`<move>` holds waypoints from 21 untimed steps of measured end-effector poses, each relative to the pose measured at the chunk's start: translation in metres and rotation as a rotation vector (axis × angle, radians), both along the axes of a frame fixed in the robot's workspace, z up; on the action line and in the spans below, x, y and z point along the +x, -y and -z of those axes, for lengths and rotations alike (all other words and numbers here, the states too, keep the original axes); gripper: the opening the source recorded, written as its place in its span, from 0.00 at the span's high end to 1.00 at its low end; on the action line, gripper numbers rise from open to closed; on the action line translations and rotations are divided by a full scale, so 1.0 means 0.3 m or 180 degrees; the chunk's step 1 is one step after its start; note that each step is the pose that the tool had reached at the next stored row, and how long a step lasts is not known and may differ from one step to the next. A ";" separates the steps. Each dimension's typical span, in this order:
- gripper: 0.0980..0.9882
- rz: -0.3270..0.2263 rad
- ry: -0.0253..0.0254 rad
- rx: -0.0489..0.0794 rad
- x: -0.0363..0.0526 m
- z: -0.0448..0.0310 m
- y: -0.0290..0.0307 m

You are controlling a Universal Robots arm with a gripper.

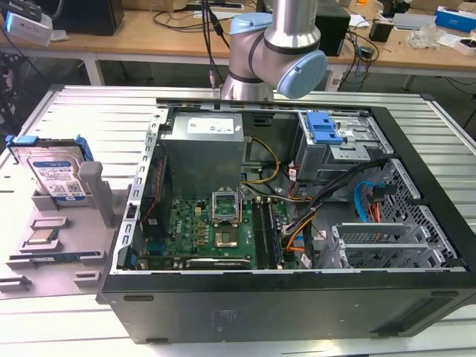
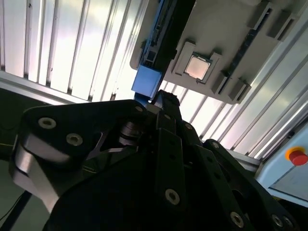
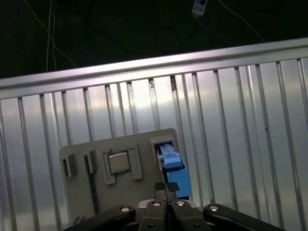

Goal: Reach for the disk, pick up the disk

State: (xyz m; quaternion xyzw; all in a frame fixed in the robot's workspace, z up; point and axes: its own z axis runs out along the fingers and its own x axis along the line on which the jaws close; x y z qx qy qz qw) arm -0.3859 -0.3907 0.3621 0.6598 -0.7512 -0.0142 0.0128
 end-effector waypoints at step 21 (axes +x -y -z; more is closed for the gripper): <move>0.85 -0.0344 0.0000 0.0000 0.000 0.000 0.000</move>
